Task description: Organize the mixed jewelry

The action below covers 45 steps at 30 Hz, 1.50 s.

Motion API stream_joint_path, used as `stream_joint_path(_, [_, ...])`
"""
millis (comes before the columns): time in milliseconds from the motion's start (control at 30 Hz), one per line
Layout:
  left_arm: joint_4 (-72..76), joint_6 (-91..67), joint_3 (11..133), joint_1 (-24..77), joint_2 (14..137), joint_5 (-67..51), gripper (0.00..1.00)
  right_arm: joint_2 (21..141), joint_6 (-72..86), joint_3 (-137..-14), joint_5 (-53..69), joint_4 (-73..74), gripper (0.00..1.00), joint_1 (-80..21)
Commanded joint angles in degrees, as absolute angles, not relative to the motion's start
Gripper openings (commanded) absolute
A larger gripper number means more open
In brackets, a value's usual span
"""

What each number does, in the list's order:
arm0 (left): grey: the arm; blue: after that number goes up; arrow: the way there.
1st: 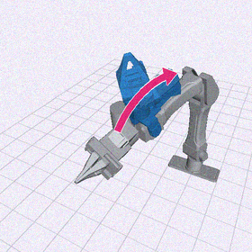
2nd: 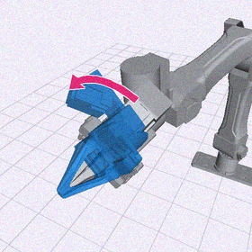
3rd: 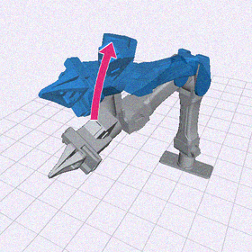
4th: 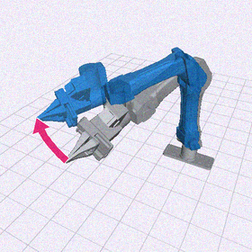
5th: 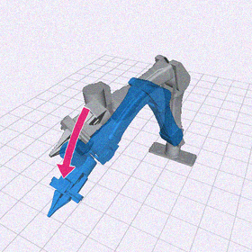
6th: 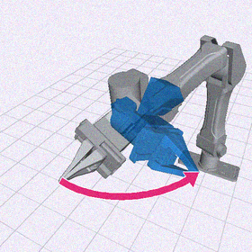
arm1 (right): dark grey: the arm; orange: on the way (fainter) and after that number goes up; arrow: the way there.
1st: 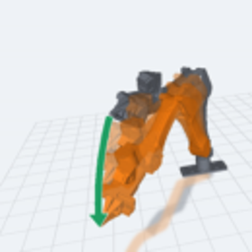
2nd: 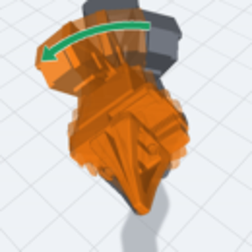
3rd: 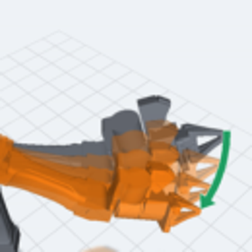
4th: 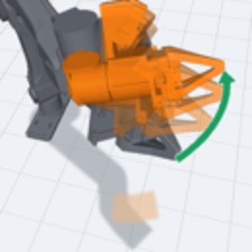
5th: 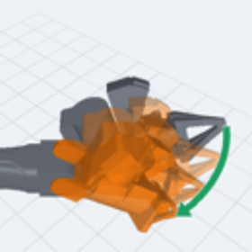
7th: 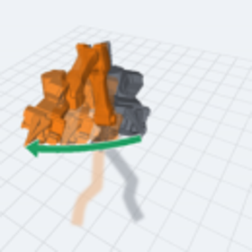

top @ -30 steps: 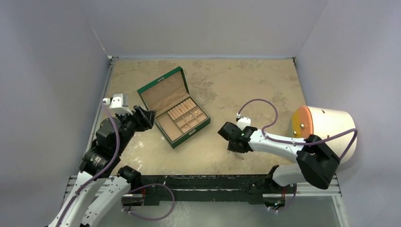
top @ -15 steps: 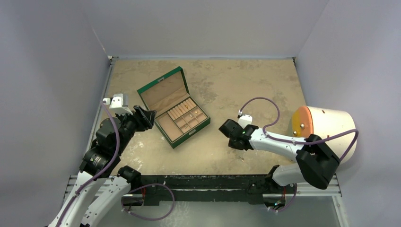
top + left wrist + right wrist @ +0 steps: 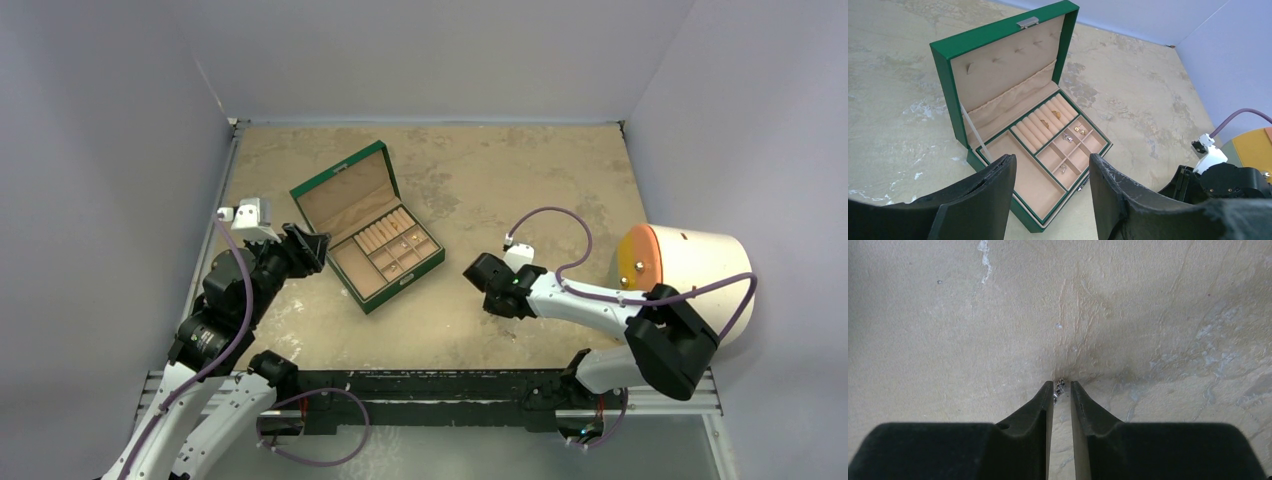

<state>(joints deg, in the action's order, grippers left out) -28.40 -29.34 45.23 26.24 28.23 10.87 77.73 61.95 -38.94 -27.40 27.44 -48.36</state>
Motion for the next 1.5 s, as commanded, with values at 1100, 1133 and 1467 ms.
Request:
stream_joint_path(1100, [-26.48,-28.74,45.40,25.75,27.86,10.63,0.55,75.46,60.75,-40.99,-27.78,28.32,0.00,-48.16])
stream_joint_path(1133, [-26.46,-28.74,45.43,25.75,27.77,10.63,0.55,74.91,60.01,-41.41,-27.90,28.31,0.00,-48.16])
stream_joint_path(1467, [-26.46,-28.65,45.39,25.75,27.45,10.63,0.55,69.88,46.21,-46.76,-24.59,20.03,0.00,-48.16])
